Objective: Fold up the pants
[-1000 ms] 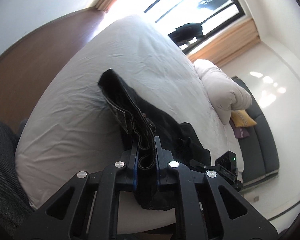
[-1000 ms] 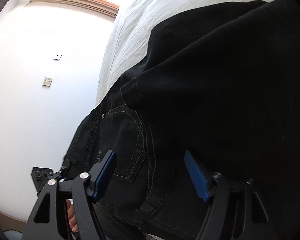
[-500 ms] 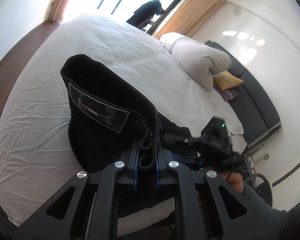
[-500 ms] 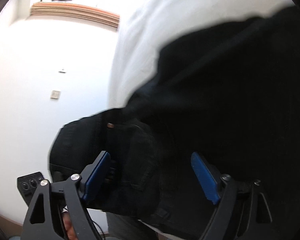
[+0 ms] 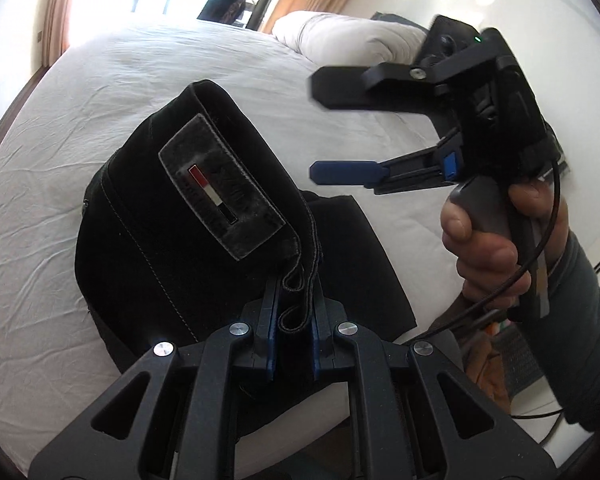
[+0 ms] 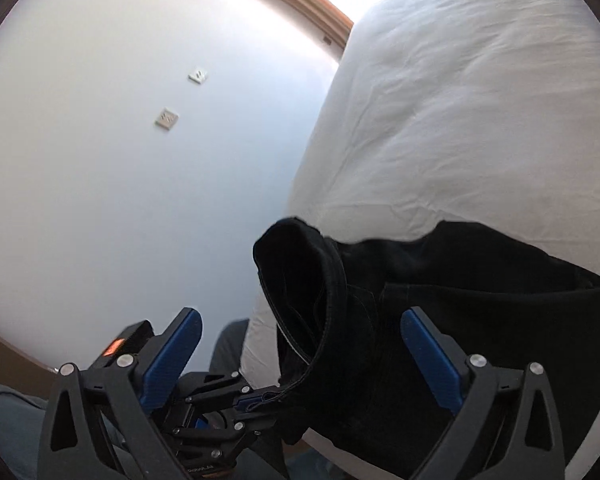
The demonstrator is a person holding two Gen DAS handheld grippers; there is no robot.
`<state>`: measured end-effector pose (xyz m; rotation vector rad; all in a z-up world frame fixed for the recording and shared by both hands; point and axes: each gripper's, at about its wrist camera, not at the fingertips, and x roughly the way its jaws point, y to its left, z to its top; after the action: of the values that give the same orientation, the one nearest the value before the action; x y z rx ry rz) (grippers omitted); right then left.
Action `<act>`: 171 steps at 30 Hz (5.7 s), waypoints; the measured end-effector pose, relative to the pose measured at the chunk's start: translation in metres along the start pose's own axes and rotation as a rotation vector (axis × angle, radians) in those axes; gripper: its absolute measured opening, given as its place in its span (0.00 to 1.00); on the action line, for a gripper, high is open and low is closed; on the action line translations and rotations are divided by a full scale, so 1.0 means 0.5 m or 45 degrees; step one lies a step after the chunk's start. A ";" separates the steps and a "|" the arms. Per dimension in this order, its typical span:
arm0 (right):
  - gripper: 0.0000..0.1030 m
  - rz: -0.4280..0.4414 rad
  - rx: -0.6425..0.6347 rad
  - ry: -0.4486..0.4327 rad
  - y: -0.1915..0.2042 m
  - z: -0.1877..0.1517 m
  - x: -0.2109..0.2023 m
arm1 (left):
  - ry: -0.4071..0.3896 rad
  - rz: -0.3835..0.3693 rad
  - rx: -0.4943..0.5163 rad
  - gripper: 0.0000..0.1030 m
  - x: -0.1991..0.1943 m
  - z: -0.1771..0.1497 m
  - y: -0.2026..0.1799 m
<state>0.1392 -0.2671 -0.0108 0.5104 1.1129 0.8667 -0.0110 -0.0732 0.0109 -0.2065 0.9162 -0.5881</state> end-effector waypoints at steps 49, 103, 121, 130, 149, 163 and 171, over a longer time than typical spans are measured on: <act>0.14 -0.212 0.317 -0.135 -0.375 -0.105 -0.132 | 0.404 -0.085 0.417 0.10 0.442 0.157 -0.293; 0.00 -0.001 0.456 -0.140 -0.358 -0.170 0.001 | 0.245 0.099 0.163 0.61 0.293 0.112 0.101; 0.67 0.118 0.390 -0.287 -0.323 -0.301 -0.141 | 0.116 0.072 0.220 0.62 0.253 0.079 0.085; 0.80 0.005 0.485 -0.356 -0.409 -0.244 -0.197 | 0.141 0.084 -0.209 0.90 0.241 0.094 0.246; 0.52 -0.175 0.355 -0.049 -0.363 -0.147 -0.056 | 0.355 -0.107 -0.299 0.40 0.321 0.095 0.316; 0.20 -0.353 0.185 -0.158 -0.267 -0.149 -0.124 | 0.246 -0.168 -0.258 0.20 0.219 0.150 0.333; 0.19 -0.314 0.084 -0.213 -0.225 -0.017 -0.106 | 0.146 -0.052 -0.193 0.20 0.163 0.283 0.420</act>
<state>0.1605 -0.3758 -0.0675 0.4796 1.0284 0.5640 0.2213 0.0436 -0.0458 -0.3308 1.0708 -0.5727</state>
